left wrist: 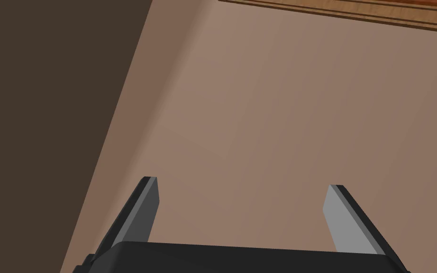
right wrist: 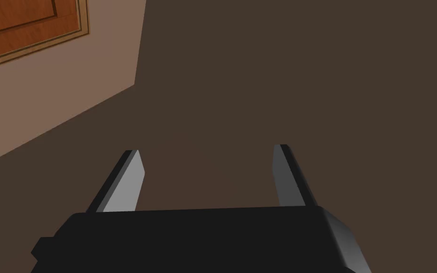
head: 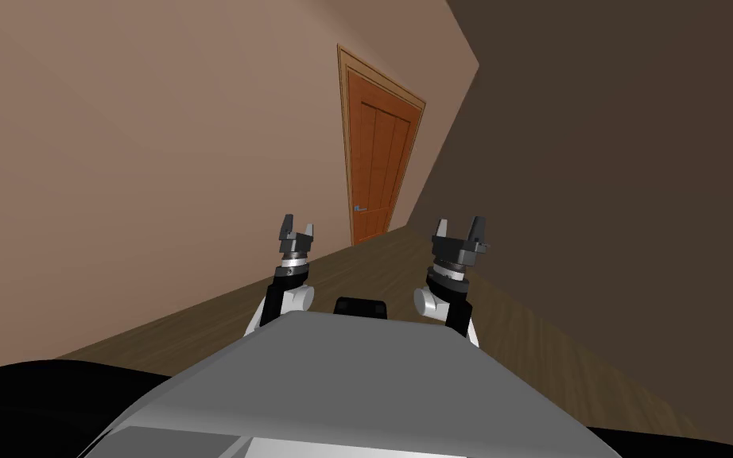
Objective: Pull the door open
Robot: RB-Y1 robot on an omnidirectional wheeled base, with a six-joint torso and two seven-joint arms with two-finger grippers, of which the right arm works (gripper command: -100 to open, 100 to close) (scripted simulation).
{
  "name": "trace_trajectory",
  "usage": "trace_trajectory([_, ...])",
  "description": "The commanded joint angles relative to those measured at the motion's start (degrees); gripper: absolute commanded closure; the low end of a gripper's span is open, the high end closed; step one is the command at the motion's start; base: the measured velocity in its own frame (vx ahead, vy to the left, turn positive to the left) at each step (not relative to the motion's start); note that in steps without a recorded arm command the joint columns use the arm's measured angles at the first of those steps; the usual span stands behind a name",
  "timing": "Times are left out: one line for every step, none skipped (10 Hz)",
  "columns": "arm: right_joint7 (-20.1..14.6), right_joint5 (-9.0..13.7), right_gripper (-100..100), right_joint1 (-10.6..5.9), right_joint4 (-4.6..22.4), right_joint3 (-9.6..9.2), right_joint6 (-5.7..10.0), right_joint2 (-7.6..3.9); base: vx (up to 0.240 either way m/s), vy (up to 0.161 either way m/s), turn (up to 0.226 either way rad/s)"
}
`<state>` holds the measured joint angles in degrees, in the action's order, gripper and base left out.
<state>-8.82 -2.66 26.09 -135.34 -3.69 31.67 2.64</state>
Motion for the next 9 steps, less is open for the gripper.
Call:
trace_trajectory([0.06, 0.19, -100, -0.54, 1.7, 0.1, 0.26, -0.6, 0.048, 0.008, 0.088])
trace_trajectory([0.09, 0.28, -100, -0.78, 2.45, 0.14, 0.37, -0.82, 0.084, 0.0, 0.1])
trace_trajectory([0.14, 0.45, -100, -1.27, 3.98, 0.22, 0.61, -1.29, 0.094, 0.003, 0.091])
trace_trajectory([0.2, 0.64, -100, -1.81, 5.65, 0.32, 0.86, -1.77, 0.101, 0.01, 0.124])
trace_trajectory([0.24, 0.76, -100, -2.16, 6.76, 0.38, 1.03, -2.06, 0.091, -0.009, 0.09])
trace_trajectory([0.28, 0.89, -100, -2.51, 7.86, 0.44, 1.2, -2.35, 0.094, -0.012, 0.073])
trace_trajectory([0.32, 1.01, -100, -2.87, 8.96, 0.5, 1.36, -2.63, 0.092, -0.006, 0.073])
trace_trajectory([0.36, 1.14, -100, -3.22, 10.07, 0.57, 1.53, -2.92, 0.077, -0.007, 0.084])
trace_trajectory([0.41, 1.29, -100, -3.65, 11.42, 0.64, 1.74, -3.22, 0.073, -0.001, 0.106])
